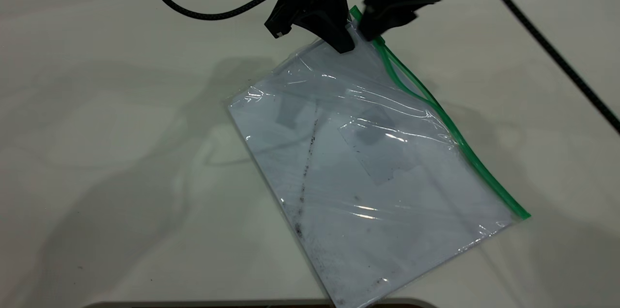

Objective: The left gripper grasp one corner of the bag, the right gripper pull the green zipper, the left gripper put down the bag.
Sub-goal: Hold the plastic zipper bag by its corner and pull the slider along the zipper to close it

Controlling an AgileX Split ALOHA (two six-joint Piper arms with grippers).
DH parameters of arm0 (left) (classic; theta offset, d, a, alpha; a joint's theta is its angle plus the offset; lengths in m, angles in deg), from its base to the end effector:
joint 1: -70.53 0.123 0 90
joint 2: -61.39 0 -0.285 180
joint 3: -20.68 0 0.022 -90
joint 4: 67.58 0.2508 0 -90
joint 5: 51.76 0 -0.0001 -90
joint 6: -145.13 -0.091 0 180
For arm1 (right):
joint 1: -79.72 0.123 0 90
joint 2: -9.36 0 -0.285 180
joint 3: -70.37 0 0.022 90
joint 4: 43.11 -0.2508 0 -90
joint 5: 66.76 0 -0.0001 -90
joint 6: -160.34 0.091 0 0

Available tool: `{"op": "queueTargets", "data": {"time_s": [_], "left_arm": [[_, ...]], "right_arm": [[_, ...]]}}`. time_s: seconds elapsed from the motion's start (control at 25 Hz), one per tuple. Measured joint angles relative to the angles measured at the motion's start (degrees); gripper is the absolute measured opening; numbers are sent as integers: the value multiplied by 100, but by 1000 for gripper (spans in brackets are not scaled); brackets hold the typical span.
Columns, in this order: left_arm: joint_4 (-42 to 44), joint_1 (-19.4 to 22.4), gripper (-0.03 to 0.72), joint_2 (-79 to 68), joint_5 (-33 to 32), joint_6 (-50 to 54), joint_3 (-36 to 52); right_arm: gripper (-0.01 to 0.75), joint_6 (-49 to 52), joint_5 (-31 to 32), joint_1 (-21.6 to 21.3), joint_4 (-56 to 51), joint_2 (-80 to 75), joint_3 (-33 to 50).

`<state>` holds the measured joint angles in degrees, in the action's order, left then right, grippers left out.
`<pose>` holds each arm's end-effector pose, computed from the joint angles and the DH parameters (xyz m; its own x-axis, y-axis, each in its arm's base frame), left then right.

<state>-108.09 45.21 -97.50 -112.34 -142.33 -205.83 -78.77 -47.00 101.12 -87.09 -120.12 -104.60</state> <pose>0.4520 -0.2709 0.0778 0.3949 0.7214 -0.5689 0.9168 -0.3494 0.1933 0.3841 0.1736 0.1070 -0.6282 -0.5491 -0.5512 -0.6787 0.7332 0.0432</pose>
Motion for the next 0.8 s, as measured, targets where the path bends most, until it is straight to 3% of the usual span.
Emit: {"op": "queueTargets", "data": {"time_s": [0.16, 0.8], "left_arm": [[11, 0, 53, 11, 7, -21, 0], [-64, 0, 53, 11, 0, -37, 0]], "right_arm": [[459, 84, 285, -204, 0, -41, 0], [458, -313, 700, -145, -414, -41, 0]]}}
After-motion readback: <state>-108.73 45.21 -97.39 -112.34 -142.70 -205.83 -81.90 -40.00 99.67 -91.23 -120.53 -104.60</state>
